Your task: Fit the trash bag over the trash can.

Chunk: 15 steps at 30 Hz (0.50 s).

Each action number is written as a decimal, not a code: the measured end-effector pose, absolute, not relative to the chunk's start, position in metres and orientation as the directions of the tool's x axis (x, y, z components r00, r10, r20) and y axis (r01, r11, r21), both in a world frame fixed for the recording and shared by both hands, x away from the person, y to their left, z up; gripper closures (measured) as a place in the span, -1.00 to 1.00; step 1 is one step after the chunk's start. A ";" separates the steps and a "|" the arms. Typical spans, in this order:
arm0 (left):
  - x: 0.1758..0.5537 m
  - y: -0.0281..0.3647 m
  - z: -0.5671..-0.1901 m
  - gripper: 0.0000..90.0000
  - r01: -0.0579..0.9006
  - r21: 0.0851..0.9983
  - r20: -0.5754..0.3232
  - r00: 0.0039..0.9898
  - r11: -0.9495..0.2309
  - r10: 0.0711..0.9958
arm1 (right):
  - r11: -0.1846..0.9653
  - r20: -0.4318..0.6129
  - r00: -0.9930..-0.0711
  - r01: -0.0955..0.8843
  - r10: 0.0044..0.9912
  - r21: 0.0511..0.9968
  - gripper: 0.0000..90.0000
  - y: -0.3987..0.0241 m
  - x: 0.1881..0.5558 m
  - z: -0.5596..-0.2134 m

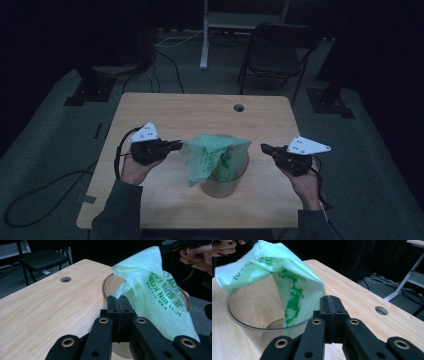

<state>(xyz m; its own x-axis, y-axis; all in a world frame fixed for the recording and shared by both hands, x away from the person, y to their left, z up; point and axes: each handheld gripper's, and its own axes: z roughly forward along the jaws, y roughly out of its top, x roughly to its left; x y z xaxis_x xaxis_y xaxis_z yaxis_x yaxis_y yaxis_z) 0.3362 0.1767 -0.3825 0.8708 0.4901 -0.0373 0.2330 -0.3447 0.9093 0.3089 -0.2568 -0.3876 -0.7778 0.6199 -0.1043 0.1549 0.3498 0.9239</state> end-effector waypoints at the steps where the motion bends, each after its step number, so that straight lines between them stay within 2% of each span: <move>1: 0.336 0.175 -0.382 1.00 0.229 0.910 -0.035 0.873 -0.345 0.487 | 0.350 -0.106 -0.784 0.148 0.611 0.925 0.83 -0.254 0.309 -0.387; 6: 0.333 0.167 -0.377 1.00 0.211 0.911 -0.022 0.882 -0.353 0.470 | 0.372 -0.137 -0.814 0.103 0.564 0.922 0.59 -0.233 0.306 -0.382; 15: 0.332 0.158 -0.376 0.99 0.197 0.908 -0.010 0.892 -0.370 0.451 | 0.426 -0.198 -0.832 0.050 0.519 0.903 0.35 -0.203 0.305 -0.378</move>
